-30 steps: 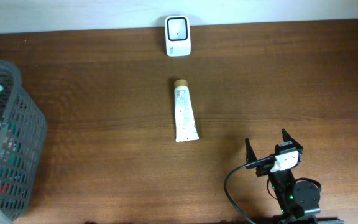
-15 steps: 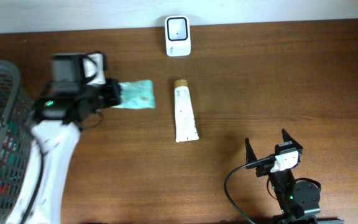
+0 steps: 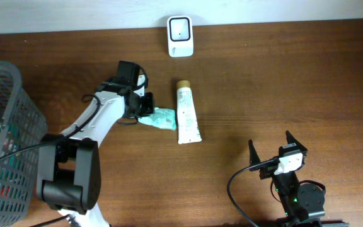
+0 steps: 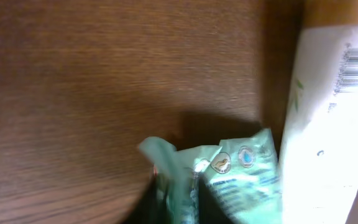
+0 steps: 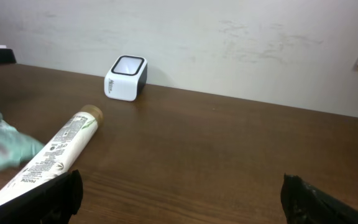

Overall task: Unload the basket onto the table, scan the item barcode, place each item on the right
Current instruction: 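Lay the green wipes packet left of the tube and release, then grasp the small orange tissue pack in the basket with the left gripper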

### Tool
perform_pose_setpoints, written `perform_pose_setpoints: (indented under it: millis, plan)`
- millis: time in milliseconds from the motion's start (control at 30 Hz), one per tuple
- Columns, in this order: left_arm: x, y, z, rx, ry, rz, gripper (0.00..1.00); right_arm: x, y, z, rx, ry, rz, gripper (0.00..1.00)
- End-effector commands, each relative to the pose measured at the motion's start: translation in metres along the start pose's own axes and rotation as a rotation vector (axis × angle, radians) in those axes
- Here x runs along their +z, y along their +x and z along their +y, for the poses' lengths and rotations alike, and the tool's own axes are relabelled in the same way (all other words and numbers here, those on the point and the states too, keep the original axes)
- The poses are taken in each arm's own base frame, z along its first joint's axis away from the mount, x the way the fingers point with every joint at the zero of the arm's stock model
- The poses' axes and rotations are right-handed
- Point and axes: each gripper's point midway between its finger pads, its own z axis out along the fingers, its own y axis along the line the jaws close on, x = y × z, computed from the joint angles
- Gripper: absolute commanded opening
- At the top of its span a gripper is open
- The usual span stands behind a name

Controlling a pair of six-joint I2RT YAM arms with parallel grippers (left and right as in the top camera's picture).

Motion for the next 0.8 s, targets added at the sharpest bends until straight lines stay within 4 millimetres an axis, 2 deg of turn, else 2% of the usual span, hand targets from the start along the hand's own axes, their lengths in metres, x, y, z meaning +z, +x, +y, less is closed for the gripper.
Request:
perform_pose_setpoints:
  millis: [0,67,100,133,167,200,233,267,300,333,367,400,467,500,533,567,600,700,733,767]
  plan:
    - [0.003,-0.002,-0.011,0.022,0.013,-0.015,0.73,0.000,0.003,0.001,0.004,-0.004,0.004,0.98]
    - [-0.007,-0.010,-0.015,0.026,0.018,-0.036,0.90,0.000,0.003,0.001,0.004,-0.004,0.003,0.98]
    - [-0.038,-0.031,-0.017,0.044,0.027,-0.091,0.93,0.000,0.003,0.001,0.004,-0.004,0.003,0.98]
    - [-0.056,-0.041,-0.018,0.054,0.031,-0.124,0.95,0.000,0.003,0.001,0.004,-0.004,0.003,0.98]
    - [-0.085,-0.056,-0.018,0.062,0.032,-0.172,0.96,0.000,0.003,0.001,0.004,-0.004,0.003,0.98]
    - [-0.124,-0.073,-0.017,0.073,0.033,-0.242,0.99,0.000,0.003,0.001,0.004,-0.004,0.003,0.98]
    - [-0.173,-0.088,-0.013,0.074,0.030,-0.328,0.99,0.000,0.003,0.001,0.004,-0.004,0.003,0.98]
    - [-0.210,-0.095,-0.009,0.061,0.028,-0.394,0.99,0.000,0.003,0.001,0.004,-0.004,0.003,0.98]
    - [-0.247,-0.099,-0.004,0.051,0.020,-0.463,0.99,0.000,0.003,0.001,0.004,-0.004,0.003,0.99]
    - [-0.270,-0.100,0.002,0.053,0.009,-0.509,0.99,0.000,0.003,0.001,0.004,-0.004,0.003,0.98]
    - [-0.303,-0.097,0.018,0.042,-0.030,-0.576,0.99,0.000,0.003,0.001,0.004,-0.004,0.003,0.98]
    - [-0.326,-0.091,0.039,-0.005,-0.085,-0.623,0.99,0.000,0.003,0.001,0.004,-0.004,0.003,0.98]
    - [-0.359,-0.075,0.085,-0.153,-0.199,-0.679,0.99,0.000,0.003,0.001,0.004,-0.004,0.003,0.98]
    - [-0.375,-0.062,0.118,-0.262,-0.285,-0.701,0.99,0.000,0.003,0.001,0.004,-0.004,0.003,0.98]
    - [-0.386,-0.050,0.145,-0.355,-0.359,-0.714,0.99,0.000,0.003,0.001,0.004,-0.004,0.004,0.98]
    - [-0.393,-0.043,0.164,-0.412,-0.407,-0.717,0.99,0.000,0.003,0.001,0.004,-0.004,0.003,0.98]
    - [-0.402,-0.031,0.193,-0.490,-0.489,-0.722,0.99,0.000,0.003,0.001,0.004,-0.004,0.003,0.98]
    - [-0.412,-0.002,0.251,-0.654,-0.685,-0.694,0.99,0.000,0.003,0.001,0.004,-0.004,0.003,0.98]
    - [-0.411,0.003,0.261,-0.678,-0.710,-0.681,0.99,0.000,0.003,0.001,0.004,-0.004,0.003,0.98]
    - [-0.408,0.015,0.279,-0.735,-0.752,-0.652,0.99,0.000,0.003,0.001,0.004,-0.004,0.004,0.98]
